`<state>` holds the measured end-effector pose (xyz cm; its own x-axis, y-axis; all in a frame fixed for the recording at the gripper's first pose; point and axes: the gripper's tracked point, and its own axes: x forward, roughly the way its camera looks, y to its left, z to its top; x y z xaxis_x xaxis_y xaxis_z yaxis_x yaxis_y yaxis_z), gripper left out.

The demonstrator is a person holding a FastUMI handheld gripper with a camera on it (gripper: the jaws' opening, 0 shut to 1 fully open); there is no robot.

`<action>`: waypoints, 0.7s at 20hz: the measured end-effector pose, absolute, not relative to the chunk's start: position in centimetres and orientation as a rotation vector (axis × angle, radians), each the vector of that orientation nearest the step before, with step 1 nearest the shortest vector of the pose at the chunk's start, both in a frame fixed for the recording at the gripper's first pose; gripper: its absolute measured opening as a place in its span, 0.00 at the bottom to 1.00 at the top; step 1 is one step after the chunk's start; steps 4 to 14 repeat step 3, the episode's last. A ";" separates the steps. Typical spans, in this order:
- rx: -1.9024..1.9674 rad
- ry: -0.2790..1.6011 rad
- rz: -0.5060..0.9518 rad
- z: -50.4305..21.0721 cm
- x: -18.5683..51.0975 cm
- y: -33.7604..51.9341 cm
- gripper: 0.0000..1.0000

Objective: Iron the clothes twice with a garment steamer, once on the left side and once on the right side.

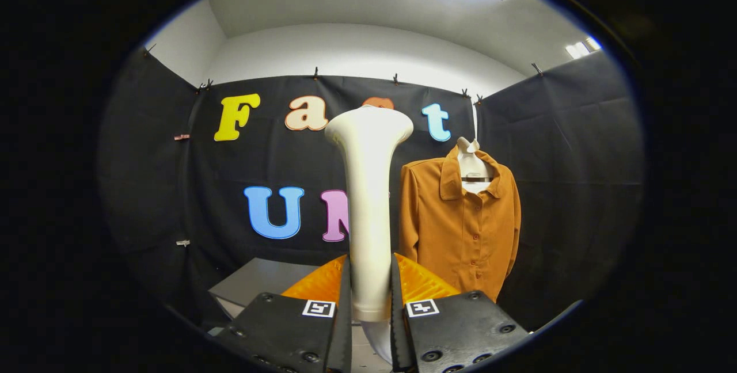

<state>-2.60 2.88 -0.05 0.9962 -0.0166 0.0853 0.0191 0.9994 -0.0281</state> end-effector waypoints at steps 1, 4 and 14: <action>-0.027 -0.084 -0.019 0.0 -2.5 2.7 0.30; -0.025 -0.079 -0.019 -0.3 -2.3 2.5 0.30; -0.025 -0.079 -0.019 -0.3 -2.3 2.5 0.30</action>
